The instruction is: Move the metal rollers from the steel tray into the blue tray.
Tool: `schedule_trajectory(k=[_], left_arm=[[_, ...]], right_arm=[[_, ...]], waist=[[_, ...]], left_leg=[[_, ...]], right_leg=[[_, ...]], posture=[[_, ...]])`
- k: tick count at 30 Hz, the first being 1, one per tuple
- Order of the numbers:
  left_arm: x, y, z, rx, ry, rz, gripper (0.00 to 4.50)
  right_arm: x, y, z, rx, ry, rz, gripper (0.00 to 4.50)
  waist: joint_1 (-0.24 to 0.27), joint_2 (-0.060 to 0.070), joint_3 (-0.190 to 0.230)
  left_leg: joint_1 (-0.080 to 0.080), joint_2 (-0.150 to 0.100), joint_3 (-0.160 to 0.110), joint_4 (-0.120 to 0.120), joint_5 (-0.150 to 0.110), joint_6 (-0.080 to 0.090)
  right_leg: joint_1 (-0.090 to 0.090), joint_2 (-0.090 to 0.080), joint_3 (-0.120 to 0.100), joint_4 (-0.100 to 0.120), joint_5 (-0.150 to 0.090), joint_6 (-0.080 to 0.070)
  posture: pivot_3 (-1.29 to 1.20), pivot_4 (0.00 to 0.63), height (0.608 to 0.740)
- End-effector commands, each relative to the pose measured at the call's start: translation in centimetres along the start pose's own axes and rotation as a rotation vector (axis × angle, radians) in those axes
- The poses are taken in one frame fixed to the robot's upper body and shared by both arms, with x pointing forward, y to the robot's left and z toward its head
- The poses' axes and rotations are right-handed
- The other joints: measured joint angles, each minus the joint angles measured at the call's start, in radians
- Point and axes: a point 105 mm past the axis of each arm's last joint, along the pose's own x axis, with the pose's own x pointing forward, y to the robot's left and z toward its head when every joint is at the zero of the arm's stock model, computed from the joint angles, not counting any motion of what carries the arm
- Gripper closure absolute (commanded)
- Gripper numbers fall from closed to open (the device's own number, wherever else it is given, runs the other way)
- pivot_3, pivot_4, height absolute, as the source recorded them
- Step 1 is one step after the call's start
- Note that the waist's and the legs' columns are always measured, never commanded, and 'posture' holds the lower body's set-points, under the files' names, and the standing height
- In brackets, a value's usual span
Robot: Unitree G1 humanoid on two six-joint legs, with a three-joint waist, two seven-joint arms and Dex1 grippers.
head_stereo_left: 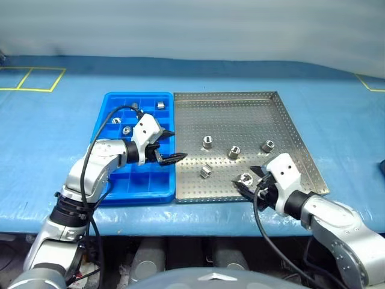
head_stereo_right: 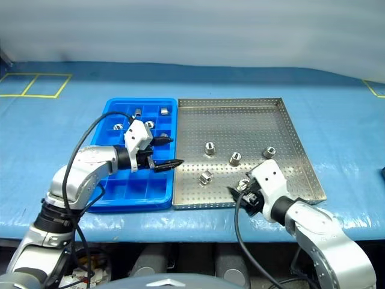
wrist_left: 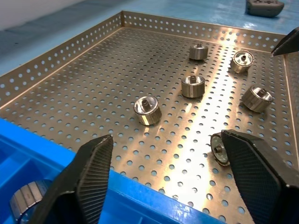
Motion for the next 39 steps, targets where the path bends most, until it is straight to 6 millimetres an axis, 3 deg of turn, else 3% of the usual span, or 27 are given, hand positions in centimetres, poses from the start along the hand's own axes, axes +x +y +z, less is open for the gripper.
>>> schedule_trajectory(k=[1,9,29,36,39], left_arm=[[-0.5,-0.3,1.0,0.046,-0.017,-0.013,0.0],[-1.5,-1.0,-0.6,0.03,0.069,-0.047,0.0],[-1.5,-1.1,-0.5,0.053,0.046,-0.028,0.0],[-1.1,-0.8,0.3,0.052,0.028,-0.021,0.0],[0.3,0.4,1.7,0.071,-0.002,0.041,0.0]], right_arm=[[0.0,0.2,1.1,-0.048,-0.041,0.008,0.03],[0.3,-0.1,1.2,-0.071,-0.043,0.003,0.03],[0.2,-0.6,1.0,-0.093,-0.032,-0.034,0.03],[0.2,-0.8,1.2,-0.097,-0.036,-0.053,0.03],[0.2,-1.1,1.3,-0.099,-0.043,-0.074,0.03]], waist=[[0.002,0.0,0.0],[0.006,0.0,0.0],[0.017,0.0,0.0],[0.017,0.0,0.0],[0.023,-0.001,0.0]], left_leg=[[0.0,0.0,0.0,0.0,0.0,0.0],[0.0,0.0,0.0,0.0,0.0,0.0],[0.0,0.001,0.0,0.0,0.0,0.0],[0.0,0.001,0.0,0.0,0.0,0.0],[0.0,0.001,0.0,0.0,0.0,0.0]], right_leg=[[0.0,0.0,0.0,0.0,0.0,0.0],[0.0,0.0,0.0,0.0,0.0,0.001],[0.0,-0.001,0.0,0.0,0.0,0.001],[0.0,-0.001,0.0,0.0,0.0,0.001],[0.0,-0.001,0.0,0.0,0.0,0.001]], posture=[[0.08,0.15,0.74],[0.11,0.15,0.74],[0.1,0.15,0.74],[0.1,0.15,0.74],[0.1,0.15,0.74]])
